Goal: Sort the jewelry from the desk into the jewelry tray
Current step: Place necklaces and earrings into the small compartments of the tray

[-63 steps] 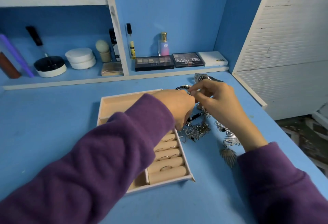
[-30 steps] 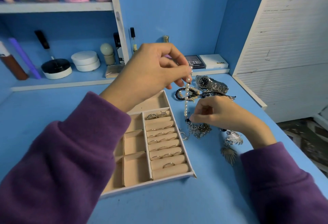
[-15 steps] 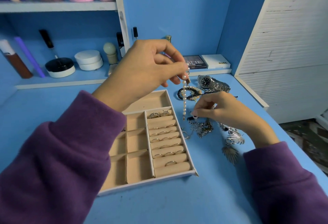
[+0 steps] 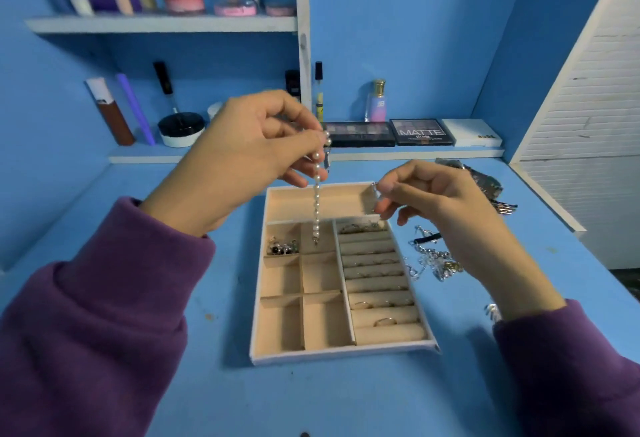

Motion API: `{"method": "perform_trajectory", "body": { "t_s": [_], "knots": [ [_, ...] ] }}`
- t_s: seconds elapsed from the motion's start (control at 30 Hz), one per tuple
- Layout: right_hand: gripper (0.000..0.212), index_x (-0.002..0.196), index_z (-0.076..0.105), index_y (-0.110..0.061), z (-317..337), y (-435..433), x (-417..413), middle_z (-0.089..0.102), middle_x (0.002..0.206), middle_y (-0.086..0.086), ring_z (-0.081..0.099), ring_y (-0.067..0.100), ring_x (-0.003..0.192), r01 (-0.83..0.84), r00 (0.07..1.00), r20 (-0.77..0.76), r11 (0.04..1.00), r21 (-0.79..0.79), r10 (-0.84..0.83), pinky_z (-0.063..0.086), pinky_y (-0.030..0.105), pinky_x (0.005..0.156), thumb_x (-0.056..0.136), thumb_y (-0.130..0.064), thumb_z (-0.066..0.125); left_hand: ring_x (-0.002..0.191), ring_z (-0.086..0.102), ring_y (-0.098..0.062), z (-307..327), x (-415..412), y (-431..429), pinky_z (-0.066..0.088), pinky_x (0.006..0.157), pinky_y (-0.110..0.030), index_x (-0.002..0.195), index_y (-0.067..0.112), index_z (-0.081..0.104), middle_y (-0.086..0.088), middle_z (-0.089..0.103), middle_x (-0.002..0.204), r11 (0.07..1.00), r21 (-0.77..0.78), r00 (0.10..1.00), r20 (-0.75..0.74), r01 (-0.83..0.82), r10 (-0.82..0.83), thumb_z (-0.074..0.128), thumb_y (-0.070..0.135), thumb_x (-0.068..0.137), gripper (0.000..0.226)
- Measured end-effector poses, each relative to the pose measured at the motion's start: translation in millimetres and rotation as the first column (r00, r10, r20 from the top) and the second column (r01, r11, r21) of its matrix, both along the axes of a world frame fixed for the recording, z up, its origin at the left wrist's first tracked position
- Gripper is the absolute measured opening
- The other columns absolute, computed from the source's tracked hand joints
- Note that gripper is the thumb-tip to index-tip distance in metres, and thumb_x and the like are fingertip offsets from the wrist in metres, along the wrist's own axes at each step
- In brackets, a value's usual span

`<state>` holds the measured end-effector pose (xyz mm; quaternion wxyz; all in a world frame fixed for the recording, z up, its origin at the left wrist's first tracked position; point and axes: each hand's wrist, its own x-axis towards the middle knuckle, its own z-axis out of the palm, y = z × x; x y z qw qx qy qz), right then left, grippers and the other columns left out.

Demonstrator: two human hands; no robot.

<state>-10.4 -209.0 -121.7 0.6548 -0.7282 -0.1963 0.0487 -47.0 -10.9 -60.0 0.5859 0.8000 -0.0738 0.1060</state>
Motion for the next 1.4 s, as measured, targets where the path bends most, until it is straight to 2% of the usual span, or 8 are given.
{"method": "perform_trajectory", "body": {
  "t_s": [0.4,0.67,0.8,0.93,1.1,1.2,1.33,1.4],
  "knots": [
    [0.008,0.083,0.064,-0.002,2.5,40.6,-3.8,0.072,0.074,0.013,0.059,0.018,0.067,-0.06,0.998,-0.021,0.991,-0.123,0.058,0.044,0.022,0.059,0.086,-0.009,0.061,0.066,0.068,-0.016,-42.6,-2.4,32.1,0.058,0.063,-0.031,0.081,0.011,0.061,-0.011,0.07,0.071,0.995,0.003,0.992,-0.086,-0.097,0.097,0.063,0.006,0.082,0.005],
    [0.008,0.077,0.066,-0.012,-6.0,50.5,0.1,0.072,0.072,0.01,0.062,0.013,0.064,-0.034,0.999,0.003,0.981,-0.191,0.035,0.046,0.019,0.062,0.085,-0.013,0.063,0.067,0.065,-0.009,-75.2,0.3,42.6,0.053,0.061,-0.02,0.086,0.012,0.065,-0.002,0.071,0.072,0.995,0.045,0.989,-0.115,-0.091,0.096,0.066,0.013,0.081,0.005],
    [0.008,0.076,0.068,-0.018,-12.7,52.9,1.8,0.072,0.07,0.004,0.064,0.025,0.071,0.037,0.993,0.117,0.956,-0.292,-0.003,0.05,0.037,0.07,0.083,-0.02,0.065,0.07,0.062,-0.004,-86.3,4.2,49.0,0.051,0.067,-0.017,0.085,0.022,0.068,0.004,0.071,0.076,0.987,0.149,0.995,-0.076,-0.06,0.072,0.064,0.016,0.082,0.007],
    [0.008,0.077,0.069,-0.02,-13.4,55.8,0.1,0.067,0.066,-0.001,0.052,0.001,0.056,0.115,0.967,0.254,0.917,-0.382,-0.015,0.04,0.012,0.054,0.083,-0.019,0.065,0.077,0.063,-0.001,-91.6,6.2,54.5,0.047,0.07,-0.011,0.085,0.027,0.069,0.01,0.07,0.081,0.978,0.199,0.996,-0.048,-0.068,0.079,0.062,0.017,0.085,0.013],
    [0.008,0.076,0.07,-0.014,-13.2,59.5,-3.3,0.059,0.057,-0.01,0.05,-0.003,0.054,0.154,0.943,0.332,0.902,-0.403,-0.013,0.036,0.007,0.055,0.082,-0.014,0.066,0.078,0.062,0.0,-92.5,3.6,56.9,0.042,0.065,-0.005,0.084,0.026,0.072,0.013,0.071,0.082,0.943,0.327,0.996,-0.037,-0.066,0.082,0.06,0.02,0.086,0.013],
    [0.007,0.076,0.07,-0.013,-14.8,61.4,-4.2,0.058,0.058,-0.011,0.05,-0.006,0.055,0.176,0.923,0.385,0.88,-0.441,0.009,0.035,0.006,0.056,0.082,-0.012,0.066,0.074,0.059,0.004,-93.2,2.3,56.5,0.037,0.061,-0.002,0.084,0.025,0.072,0.013,0.07,0.077,0.942,0.316,0.991,-0.028,-0.116,0.131,0.056,0.025,0.088,0.016],
    [0.004,0.077,0.07,-0.018,-21.3,62.1,-1.1,0.058,0.064,-0.012,0.05,0.005,0.063,0.249,0.877,0.479,0.824,-0.509,0.031,0.034,0.014,0.06,0.08,-0.016,0.068,0.069,0.056,0.006,-93.9,3.0,55.6,0.037,0.062,-0.004,0.081,0.026,0.071,0.012,0.069,0.072,0.943,0.287,0.984,-0.012,-0.167,0.178,0.055,0.027,0.088,0.017],
    [0.004,0.076,0.07,-0.02,-24.2,62.4,0.8,0.052,0.063,-0.018,0.05,0.013,0.069,0.277,0.857,0.514,0.801,-0.531,0.044,0.04,0.027,0.063,0.079,-0.018,0.069,0.069,0.056,0.006,-94.5,2.8,54.8,0.038,0.062,-0.003,0.081,0.026,0.071,0.012,0.069,0.072,0.945,0.283,0.985,-0.018,-0.162,0.174,0.055,0.026,0.088,0.017]
  ]
}}
